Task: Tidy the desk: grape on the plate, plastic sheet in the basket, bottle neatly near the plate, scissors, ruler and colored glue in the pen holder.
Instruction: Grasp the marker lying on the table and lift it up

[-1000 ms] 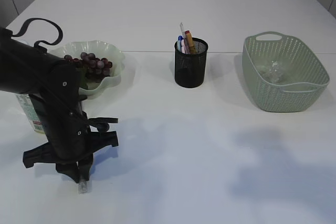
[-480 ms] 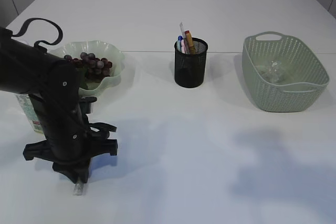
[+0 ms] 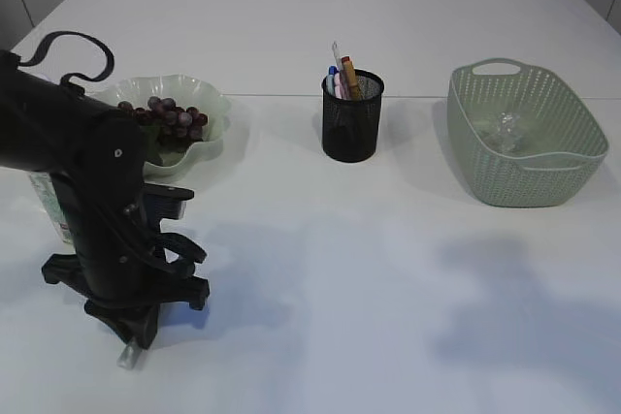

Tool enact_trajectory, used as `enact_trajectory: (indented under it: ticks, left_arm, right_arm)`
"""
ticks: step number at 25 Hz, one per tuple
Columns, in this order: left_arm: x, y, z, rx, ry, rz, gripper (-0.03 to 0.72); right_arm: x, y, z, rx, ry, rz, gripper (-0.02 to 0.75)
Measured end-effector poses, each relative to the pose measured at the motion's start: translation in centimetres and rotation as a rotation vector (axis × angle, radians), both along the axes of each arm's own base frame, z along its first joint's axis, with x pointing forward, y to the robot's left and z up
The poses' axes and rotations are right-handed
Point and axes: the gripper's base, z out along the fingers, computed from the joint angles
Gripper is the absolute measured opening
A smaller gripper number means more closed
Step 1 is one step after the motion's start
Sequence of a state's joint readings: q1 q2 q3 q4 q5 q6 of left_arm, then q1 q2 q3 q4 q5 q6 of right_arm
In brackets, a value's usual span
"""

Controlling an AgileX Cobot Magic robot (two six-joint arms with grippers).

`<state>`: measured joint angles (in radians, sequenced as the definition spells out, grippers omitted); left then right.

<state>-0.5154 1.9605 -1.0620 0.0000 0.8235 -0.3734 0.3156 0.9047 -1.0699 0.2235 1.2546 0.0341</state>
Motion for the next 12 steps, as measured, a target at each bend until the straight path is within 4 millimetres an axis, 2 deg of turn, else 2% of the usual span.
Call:
enact_trajectory:
  ticks: [3,7,12]
  left_arm:
    - [0.0,0.0,0.9,-0.014,-0.022,-0.017,0.087]
    - [0.0,0.0,2.1,-0.032,-0.054,-0.028,0.063]
    - [0.1,0.0,2.5,-0.042,-0.073,-0.032,0.063]
  right_arm:
    - [0.1,0.0,-0.2,-0.008,0.006,-0.002,0.342]
    - [1.1,0.3,-0.8,-0.018,0.049,-0.007,0.342]
    - [2.2,0.8,-1.6,-0.019,0.102,-0.005,0.342]
